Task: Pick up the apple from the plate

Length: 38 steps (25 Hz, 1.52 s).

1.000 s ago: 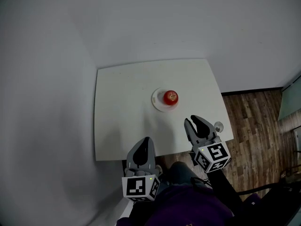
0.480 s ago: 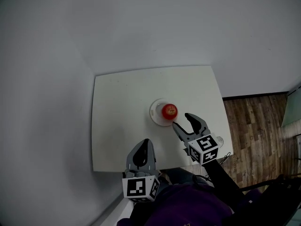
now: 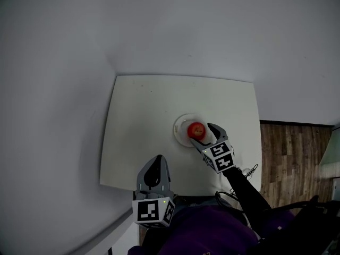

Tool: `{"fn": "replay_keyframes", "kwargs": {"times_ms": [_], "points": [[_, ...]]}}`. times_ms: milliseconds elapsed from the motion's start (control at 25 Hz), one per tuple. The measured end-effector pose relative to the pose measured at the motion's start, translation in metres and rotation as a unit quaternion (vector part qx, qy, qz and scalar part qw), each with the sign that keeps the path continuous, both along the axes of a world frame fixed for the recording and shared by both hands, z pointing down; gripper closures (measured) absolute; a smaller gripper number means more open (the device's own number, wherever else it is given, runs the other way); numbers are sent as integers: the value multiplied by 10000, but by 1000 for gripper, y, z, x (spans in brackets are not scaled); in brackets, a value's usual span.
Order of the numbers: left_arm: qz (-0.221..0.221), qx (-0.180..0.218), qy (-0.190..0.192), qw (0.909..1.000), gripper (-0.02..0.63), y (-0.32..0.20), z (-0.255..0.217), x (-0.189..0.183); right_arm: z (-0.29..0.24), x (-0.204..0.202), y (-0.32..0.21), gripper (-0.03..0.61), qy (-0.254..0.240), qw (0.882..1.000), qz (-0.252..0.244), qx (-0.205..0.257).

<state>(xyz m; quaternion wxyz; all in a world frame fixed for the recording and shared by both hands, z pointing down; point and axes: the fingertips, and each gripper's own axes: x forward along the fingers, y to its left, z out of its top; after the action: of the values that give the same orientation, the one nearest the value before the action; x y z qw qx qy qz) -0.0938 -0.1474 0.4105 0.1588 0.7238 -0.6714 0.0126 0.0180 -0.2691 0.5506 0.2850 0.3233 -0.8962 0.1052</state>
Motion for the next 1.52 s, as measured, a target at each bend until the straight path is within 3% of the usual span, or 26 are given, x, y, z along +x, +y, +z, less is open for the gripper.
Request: {"fn": "replay_keyframes", "kwargs": {"times_ms": [360, 1000, 1520], "points": [[-253, -84, -102, 9996, 609, -5, 1, -10, 31, -3, -9, 227, 299, 9989, -99, -345], [-269, -91, -163, 9995, 609, -10, 0, -12, 36, -8, -13, 229, 286, 9969, -294, -676], [-119, 70, -192, 9997, 609, -13, -10, -5, 6, -2, -20, 229, 125, 9987, -266, -421]]}}
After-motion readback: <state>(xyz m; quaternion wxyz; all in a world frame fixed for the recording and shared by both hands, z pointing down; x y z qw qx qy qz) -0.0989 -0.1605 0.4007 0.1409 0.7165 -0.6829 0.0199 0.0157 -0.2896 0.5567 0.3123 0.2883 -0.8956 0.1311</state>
